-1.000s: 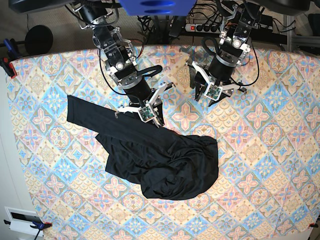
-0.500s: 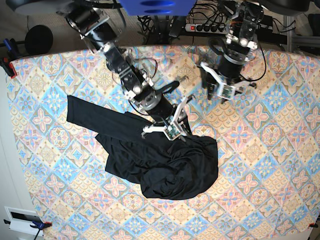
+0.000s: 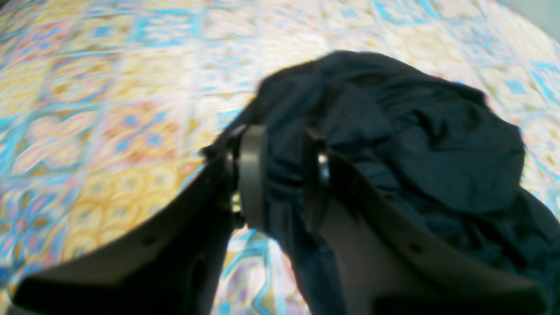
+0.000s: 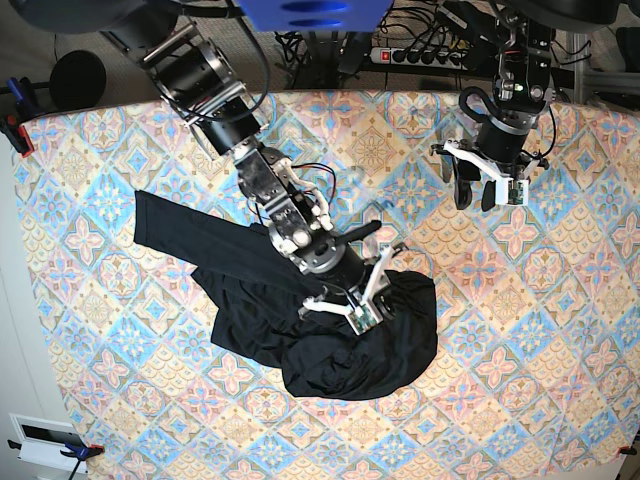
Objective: Layout the t-shirt on the table in an organized manner, then fold the t-shirt properly
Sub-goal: 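Close the right gripper on the black shirt fabric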
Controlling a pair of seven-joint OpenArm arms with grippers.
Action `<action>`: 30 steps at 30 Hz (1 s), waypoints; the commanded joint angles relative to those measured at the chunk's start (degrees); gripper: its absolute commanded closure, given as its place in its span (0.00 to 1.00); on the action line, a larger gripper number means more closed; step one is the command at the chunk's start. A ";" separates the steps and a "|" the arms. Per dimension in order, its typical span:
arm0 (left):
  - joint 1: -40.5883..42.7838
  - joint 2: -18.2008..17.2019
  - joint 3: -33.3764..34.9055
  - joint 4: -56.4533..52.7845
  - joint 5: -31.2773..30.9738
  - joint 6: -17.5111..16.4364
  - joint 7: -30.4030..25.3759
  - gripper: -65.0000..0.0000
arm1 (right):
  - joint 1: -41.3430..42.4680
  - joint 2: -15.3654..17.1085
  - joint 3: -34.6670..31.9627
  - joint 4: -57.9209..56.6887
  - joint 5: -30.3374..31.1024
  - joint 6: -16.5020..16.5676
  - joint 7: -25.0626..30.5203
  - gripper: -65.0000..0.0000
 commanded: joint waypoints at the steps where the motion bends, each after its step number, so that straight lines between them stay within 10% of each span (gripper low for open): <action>1: 0.41 -0.58 -0.40 0.45 -0.02 0.05 -1.06 0.63 | 1.69 -1.95 0.04 -0.03 0.20 0.59 1.92 0.79; 14: 0.67 -0.58 -0.40 0.36 -0.28 0.05 -1.06 0.63 | 9.69 -3.88 0.04 -12.77 0.02 0.68 2.09 0.49; 30: 0.58 -0.58 -0.40 0.36 -0.19 0.05 -1.06 0.63 | 10.30 -3.88 0.04 -20.95 0.02 0.68 8.69 0.52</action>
